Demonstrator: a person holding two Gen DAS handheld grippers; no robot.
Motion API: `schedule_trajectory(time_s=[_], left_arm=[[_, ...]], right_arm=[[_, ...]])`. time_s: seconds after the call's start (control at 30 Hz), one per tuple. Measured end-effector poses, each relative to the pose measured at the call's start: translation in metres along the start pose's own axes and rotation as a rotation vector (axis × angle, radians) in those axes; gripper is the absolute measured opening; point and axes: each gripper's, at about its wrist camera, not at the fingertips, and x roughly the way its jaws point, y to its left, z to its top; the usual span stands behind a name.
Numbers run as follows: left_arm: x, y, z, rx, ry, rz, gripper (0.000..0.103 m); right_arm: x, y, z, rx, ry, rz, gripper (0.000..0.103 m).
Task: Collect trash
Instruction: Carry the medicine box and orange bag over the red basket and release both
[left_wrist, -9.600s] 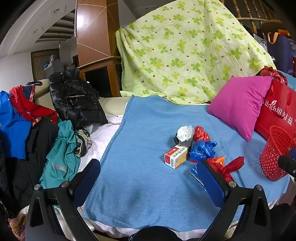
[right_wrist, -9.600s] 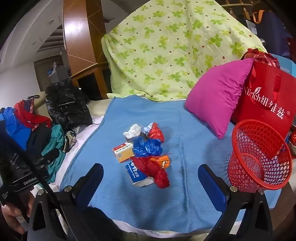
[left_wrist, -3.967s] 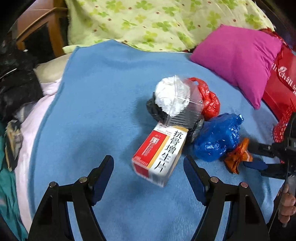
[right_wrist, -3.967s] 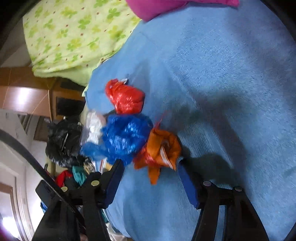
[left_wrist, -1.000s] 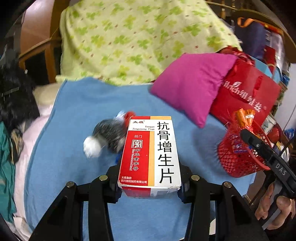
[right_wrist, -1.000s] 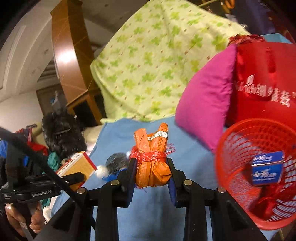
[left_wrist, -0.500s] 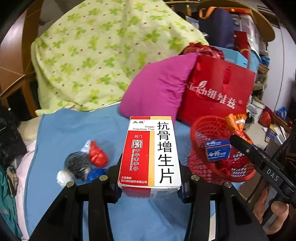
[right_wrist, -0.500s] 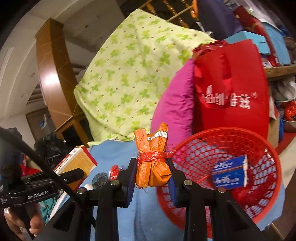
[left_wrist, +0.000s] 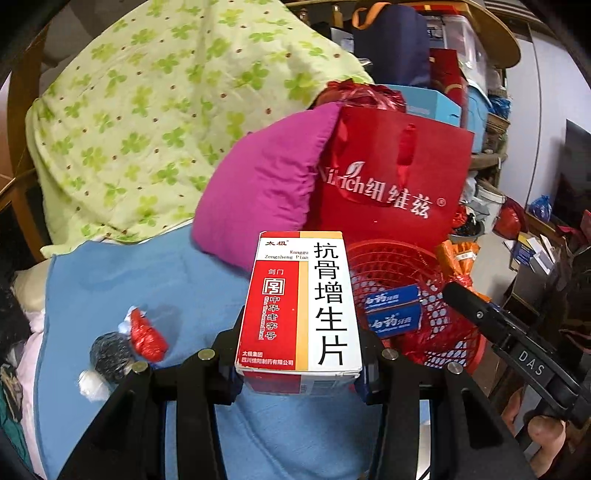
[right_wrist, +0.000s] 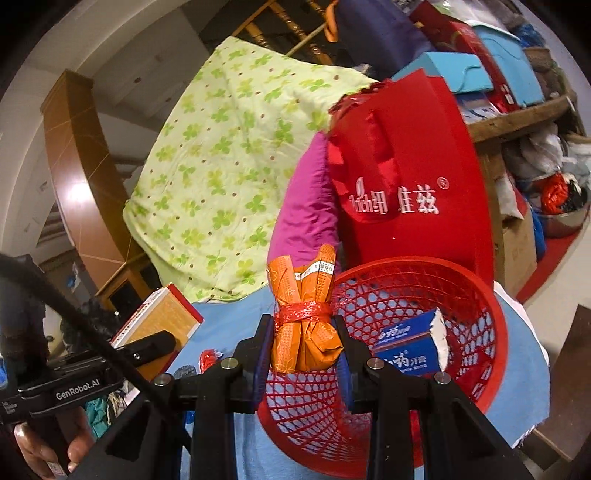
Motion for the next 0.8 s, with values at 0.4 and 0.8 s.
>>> schedule_trajectory(time_s=[0.4,0.8], left_arm=[[0.049,-0.030,0.002,-0.005,0.096,-0.196,0.049],[0.041,-0.005,-0.011,-0.031,0.057,-0.150,0.068]], right_arm=[[-0.002,-0.047,0.004,0.206,0.015,-0.012,0.035],[0.001,-0.034,0.008,0.202,-0.005,0.012,0.038]])
